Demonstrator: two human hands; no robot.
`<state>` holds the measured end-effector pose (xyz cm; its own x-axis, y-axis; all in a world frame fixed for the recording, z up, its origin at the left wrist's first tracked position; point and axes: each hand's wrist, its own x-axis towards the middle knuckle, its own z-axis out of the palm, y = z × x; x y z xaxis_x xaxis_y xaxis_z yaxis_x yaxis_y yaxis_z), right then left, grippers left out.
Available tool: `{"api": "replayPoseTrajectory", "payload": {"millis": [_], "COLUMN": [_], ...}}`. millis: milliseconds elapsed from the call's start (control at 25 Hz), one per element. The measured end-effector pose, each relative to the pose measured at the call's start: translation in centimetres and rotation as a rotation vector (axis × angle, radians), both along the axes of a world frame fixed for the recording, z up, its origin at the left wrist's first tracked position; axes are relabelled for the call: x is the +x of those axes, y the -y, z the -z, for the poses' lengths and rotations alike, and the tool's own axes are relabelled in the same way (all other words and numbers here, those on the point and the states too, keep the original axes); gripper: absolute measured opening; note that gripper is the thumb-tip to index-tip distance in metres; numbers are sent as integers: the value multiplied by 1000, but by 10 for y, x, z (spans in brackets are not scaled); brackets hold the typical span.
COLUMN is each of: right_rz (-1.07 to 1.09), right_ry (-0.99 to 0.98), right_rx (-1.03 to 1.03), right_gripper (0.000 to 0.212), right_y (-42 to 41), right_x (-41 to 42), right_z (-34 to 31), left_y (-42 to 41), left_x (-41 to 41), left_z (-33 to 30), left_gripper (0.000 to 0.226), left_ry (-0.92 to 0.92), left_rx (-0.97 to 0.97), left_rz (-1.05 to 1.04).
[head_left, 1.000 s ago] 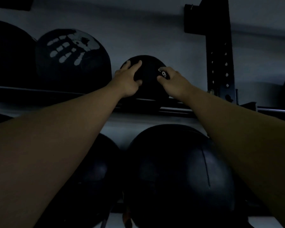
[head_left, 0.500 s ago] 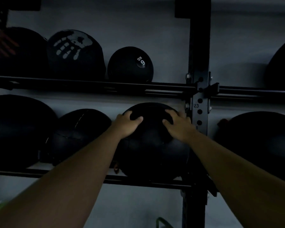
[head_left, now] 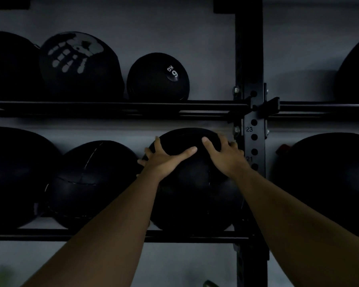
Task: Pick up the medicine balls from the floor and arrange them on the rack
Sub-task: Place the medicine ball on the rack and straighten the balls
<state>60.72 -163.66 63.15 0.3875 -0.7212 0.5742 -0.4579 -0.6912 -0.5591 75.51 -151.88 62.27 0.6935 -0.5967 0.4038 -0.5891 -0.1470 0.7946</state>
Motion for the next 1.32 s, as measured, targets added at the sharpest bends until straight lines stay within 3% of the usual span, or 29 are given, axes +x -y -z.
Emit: {"api": "replayPoseTrajectory", "payload": {"millis": [200,480,720,840,1040,1200,1320], "right_rz": [67,97,51,-88,-220,-224,-243], "right_ry": [162,264,314,136,-284,-242,-197], "right_rx": [-60,-183,-266,-240,-162,-214,-239], "right_gripper": [84,79,74,90,154,158,154], "right_y": [-2,-16,-29,-20,-9,1,20], "right_x": [8,-1,-5,-25,-57,-45,-38], "right_z": [22,49,69,61,50,51,48], "left_y": [10,-3,-19,-29,-34,-3,9], "left_x": [0,-9,3,7,17,5,7], "left_z": [23,56,50,40,-12,-25,-22], "left_gripper": [119,107,116,118,89,105,103], "left_ry": [49,158,213,189,70,101,108], "left_rx": [-196,-372,-308,-190,-139,-117,-80], "left_rz": [-74,-65,62,88,134,64,-17]}}
